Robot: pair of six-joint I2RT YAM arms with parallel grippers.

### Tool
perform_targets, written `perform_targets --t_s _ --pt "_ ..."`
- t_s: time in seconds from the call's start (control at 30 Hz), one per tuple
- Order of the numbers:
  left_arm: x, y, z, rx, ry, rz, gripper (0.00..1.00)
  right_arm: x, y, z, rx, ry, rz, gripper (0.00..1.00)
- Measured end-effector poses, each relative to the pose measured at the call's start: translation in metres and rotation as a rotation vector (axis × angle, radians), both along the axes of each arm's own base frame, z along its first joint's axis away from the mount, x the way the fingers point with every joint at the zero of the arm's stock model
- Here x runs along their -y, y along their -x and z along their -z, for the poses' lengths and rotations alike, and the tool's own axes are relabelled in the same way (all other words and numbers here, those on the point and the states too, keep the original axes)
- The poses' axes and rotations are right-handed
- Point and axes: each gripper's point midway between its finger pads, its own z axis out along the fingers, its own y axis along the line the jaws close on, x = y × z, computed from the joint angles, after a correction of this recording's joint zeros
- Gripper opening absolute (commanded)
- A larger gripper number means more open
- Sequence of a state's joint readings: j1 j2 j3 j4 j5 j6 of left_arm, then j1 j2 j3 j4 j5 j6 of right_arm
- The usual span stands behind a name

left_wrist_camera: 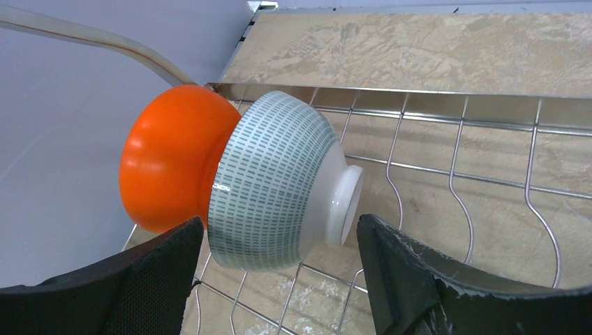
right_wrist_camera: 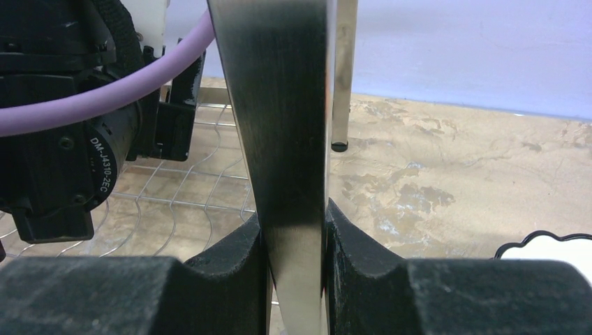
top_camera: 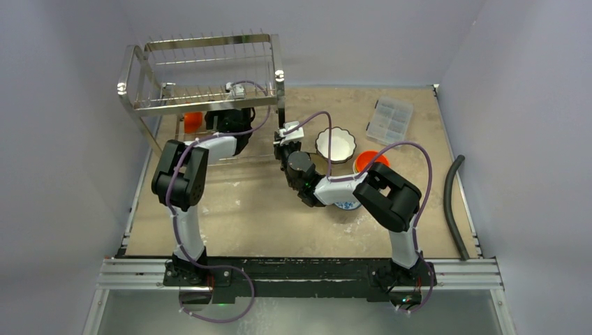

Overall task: Unload the bowls from the dish rack
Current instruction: Adjust the bowl in the dish rack.

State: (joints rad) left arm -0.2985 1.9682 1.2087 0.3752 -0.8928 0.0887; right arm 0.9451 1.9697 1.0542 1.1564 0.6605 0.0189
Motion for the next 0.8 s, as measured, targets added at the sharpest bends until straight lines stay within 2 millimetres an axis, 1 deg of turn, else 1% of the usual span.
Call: perform_targets --t_s 0.27,0.53,0.63,0.8 --pt "-0.0053 -0.0054 -0.0054 0.012 0.019 -0.018 0.76 -0.0001 0.0000 0.0000 0.000 0.000 0.000 0.00" --pt "-0.0068 -0.0060 0.0002 -0.019 0.039 -0.014 0.71 -0.0001 0.0000 -0.0001 0.000 0.000 0.000 0.00" --pt "-0.0070 -0.0047 0.0024 -0.038 0.035 -0.013 0.71 -0.0001 0.0000 -0.0001 0.000 0.000 0.000 0.00" --pt "-0.0065 -0.0078 0.0023 -0.054 0.031 -0.019 0.71 -0.0001 0.0000 0.0000 0.000 0.000 0.000 0.00"
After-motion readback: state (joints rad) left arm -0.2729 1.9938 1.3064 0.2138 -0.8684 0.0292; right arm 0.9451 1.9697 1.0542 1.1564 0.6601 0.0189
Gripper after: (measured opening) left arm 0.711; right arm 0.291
